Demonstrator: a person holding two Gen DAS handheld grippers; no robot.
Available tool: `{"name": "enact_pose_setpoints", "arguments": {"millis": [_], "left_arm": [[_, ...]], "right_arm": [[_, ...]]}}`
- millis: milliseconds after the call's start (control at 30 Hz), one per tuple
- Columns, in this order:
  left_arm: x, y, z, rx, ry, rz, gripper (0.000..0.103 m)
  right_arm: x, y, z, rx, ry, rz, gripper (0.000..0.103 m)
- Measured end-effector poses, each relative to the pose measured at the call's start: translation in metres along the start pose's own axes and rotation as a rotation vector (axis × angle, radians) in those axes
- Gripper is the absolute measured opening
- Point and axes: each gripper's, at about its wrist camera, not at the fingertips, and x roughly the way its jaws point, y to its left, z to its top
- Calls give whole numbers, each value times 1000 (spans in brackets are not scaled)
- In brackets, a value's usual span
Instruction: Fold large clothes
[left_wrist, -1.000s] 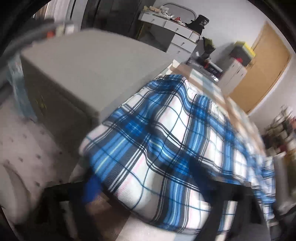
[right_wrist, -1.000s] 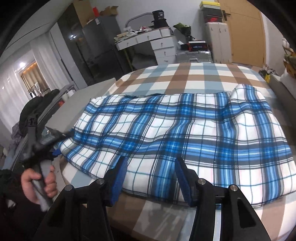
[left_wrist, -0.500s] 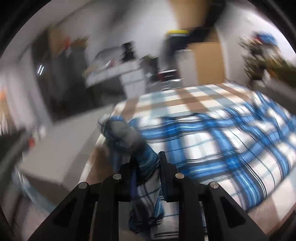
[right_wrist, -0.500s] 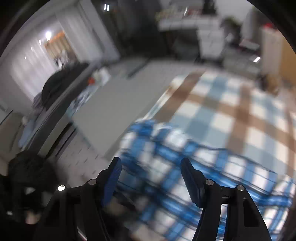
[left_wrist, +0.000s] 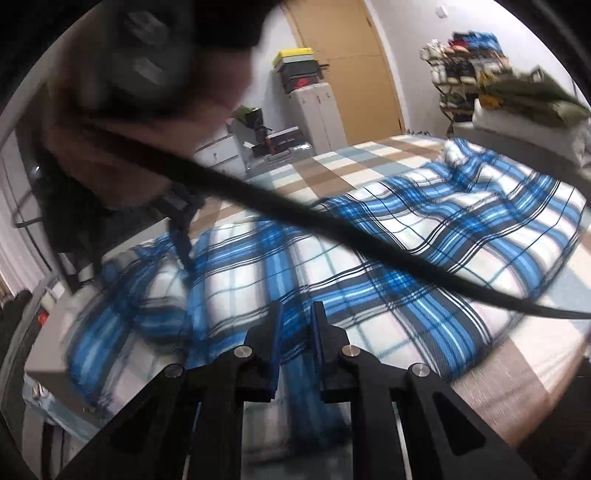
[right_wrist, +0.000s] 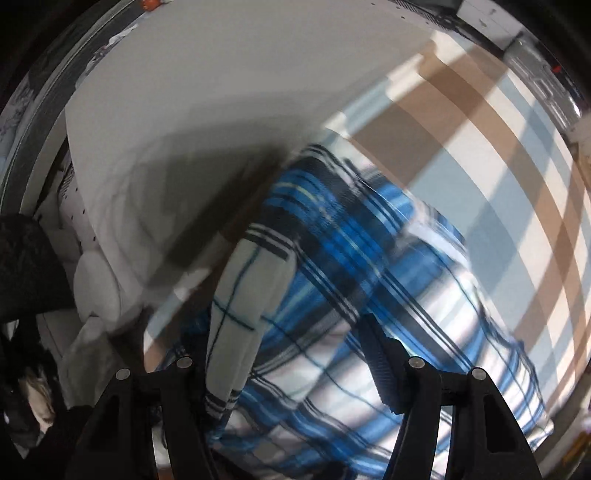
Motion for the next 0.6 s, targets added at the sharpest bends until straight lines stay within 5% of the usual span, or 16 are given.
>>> {"name": "enact_pose_setpoints", "arguments": {"millis": [33,67,100,167,300,400,467,600], "left_arm": [[-11,8,-4,-23,-12,18,18],[-20,18,-9,-48,-23,45,37],[-29,30,-16,-88,-33,86,69],[-41,55,-31,-195,-50,170,96],[-30,120,-51,-488,48,167,96],[-5,158,-62,-717,146,-62,96],[7,174,-69,-827,163,-130,96],[19,185,-63,-842,174,-150,94]], "right_arm": [[2,4,1,0,11,-5,65],[6,5,2,4,22,-12,65],[11,6,4,10,35,-21,65],[14,6,6,21,43,-34,65],[12,1,6,44,29,-14,64],[9,-10,-1,82,22,12,64],[7,-16,-6,89,19,24,64],[2,-28,-18,120,16,55,64]]}}
